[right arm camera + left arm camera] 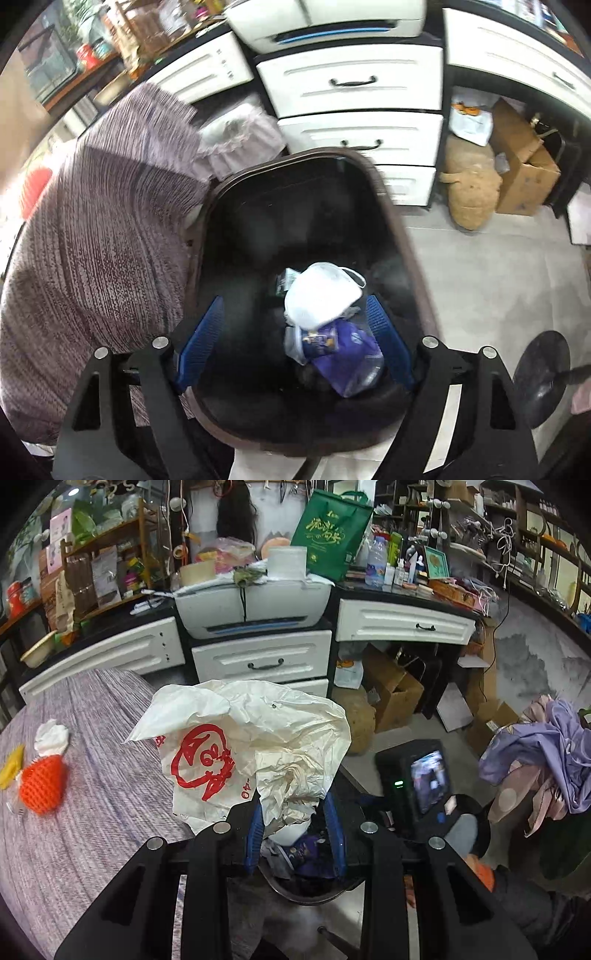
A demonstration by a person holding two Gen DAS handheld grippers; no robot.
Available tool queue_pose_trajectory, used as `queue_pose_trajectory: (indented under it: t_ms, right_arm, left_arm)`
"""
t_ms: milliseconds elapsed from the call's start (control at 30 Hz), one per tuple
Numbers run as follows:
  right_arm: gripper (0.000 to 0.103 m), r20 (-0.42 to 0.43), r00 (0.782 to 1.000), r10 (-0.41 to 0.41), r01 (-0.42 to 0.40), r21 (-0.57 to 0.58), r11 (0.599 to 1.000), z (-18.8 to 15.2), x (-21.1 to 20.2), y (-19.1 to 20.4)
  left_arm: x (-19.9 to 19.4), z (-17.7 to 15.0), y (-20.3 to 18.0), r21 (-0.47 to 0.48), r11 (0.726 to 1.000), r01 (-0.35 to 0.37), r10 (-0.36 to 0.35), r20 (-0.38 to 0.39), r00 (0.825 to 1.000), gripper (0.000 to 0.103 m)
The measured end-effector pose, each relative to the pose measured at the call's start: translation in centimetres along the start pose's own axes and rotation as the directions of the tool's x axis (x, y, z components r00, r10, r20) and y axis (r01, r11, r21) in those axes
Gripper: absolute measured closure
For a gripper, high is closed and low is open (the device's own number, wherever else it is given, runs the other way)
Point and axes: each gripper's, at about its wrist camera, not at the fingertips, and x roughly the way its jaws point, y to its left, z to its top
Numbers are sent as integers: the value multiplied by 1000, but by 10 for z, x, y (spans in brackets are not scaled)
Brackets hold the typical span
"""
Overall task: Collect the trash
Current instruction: 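Carry plastic bag and face mask to the black bin and open both tools inside, then move both tools back over the table toward the orange mesh net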
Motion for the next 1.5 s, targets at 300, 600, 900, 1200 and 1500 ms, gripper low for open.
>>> queue_pose_trajectory:
  t_ms: [300,600,900,1200,1500]
  right_arm:
    - [21,70,991,-116,113,42,993,-20,-33,-33]
    - [21,94,980,-173,160,132,978,-26,-47,-71]
    - [21,86,973,-213,192,203,960,-30,-51,-98]
    - [21,73,973,-218,197,221,955,-34,-48,-101]
    - [20,48,977,-208,190,243,951,-40,-44,-102]
  left_arm:
    - [59,-7,-15,7,999,35,-34,-129,991,73]
    - [104,-12,-34,19,998,62,-56,-230,971,73]
    - [128,-20,-37,-18,996,88,-90,-299,950,67]
    - [127,-34,-43,0,998,68,-65,-300,952,22]
    - [102,-48,-52,26,996,89,-78,-287,955,13]
